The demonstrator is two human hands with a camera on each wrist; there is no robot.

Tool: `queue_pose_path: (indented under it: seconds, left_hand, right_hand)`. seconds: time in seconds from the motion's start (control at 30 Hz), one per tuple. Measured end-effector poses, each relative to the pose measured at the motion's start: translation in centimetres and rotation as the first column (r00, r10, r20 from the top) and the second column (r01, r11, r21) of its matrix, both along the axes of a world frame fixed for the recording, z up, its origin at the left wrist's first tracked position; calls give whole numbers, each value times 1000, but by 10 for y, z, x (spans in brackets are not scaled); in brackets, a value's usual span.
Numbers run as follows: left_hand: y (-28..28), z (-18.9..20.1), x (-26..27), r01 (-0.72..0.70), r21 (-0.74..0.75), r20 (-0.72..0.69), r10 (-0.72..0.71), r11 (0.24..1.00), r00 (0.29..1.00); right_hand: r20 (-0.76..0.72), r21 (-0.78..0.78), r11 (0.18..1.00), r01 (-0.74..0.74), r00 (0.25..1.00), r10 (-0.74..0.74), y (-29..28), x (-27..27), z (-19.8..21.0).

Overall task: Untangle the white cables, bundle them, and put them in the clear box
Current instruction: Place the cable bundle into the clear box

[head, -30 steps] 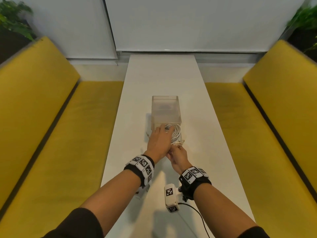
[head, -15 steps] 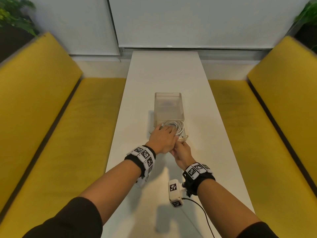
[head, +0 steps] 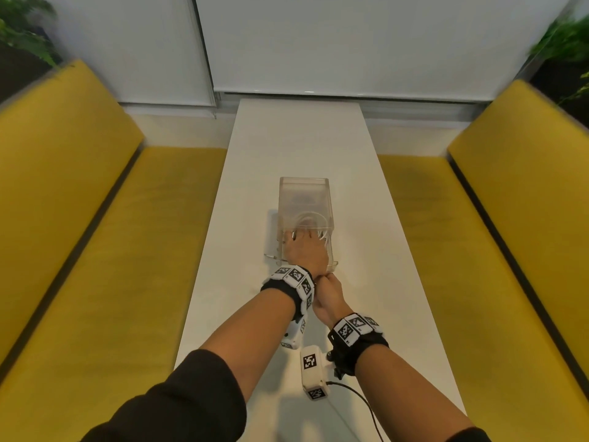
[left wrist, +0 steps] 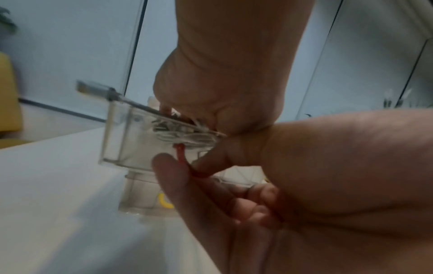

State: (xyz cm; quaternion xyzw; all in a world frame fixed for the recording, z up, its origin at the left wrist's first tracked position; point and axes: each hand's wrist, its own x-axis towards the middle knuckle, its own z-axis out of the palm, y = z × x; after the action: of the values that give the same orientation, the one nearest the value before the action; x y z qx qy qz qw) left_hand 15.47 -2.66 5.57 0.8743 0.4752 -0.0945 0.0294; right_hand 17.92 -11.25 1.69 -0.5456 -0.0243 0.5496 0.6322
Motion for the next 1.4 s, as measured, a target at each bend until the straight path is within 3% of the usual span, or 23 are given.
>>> queue_pose_path:
  seconds: [0.13, 0.2, 0.3, 0.37, 0.43, 0.47, 0.53, 0.6, 0.7, 0.87, 1.03, 1.23, 1.4]
  left_hand:
    - [5, 2, -5, 101, 113, 43, -107, 988, 993]
    - [12, 1, -18, 172, 143, 185, -197, 975, 963]
    - [14, 4, -50, 328, 202, 435, -384, 923, 814]
    - [12, 10, -76, 319, 281, 524, -423, 905, 739]
    - [13, 11, -101, 183, 269, 592, -313, 945, 743]
    - [16, 9, -114, 102, 191, 624, -201, 976, 755]
    - [24, 2, -136, 29, -82, 614, 28, 996, 789]
    - [29, -5, -151, 62, -376, 574, 180, 924, 799]
    - [27, -7, -158, 100, -522, 643, 313, 847, 699]
    - [27, 8, -145, 78, -532, 727, 408, 843, 553]
    - [17, 28, -121, 98, -441, 753, 308, 892, 582]
    - [23, 14, -93, -78, -247, 732, 238, 966, 638]
    - [18, 7, -86, 32, -23, 697, -7, 999, 717]
  right_hand:
    - [11, 28, 1000, 0, 1000, 0, 1, 4, 4]
    - [-42, 85, 996, 26, 999, -23, 1, 4, 6]
    - [-58, 82, 994, 76, 996, -71, 2, 1, 8]
    - [-85, 69, 992, 104, 992, -98, 4, 2, 8]
    - [-104, 53, 992, 117, 988, -111, 5, 3, 9]
    - [-108, 44, 992, 121, 987, -115, 5, 3, 10]
    - [-110, 33, 992, 125, 987, -120, 6, 3, 10]
    - [-108, 35, 992, 121, 987, -116, 6, 2, 11]
    - [-116, 31, 992, 121, 986, -117, 6, 2, 12]
    - [-143, 15, 991, 132, 981, -128, 5, 3, 16]
    - [-182, -16, 987, 159, 970, -160, 4, 1, 18]
    - [-268, -50, 978, 203, 940, -209, -2, -4, 24]
    - [-257, -56, 974, 218, 940, -225, -6, -5, 30]
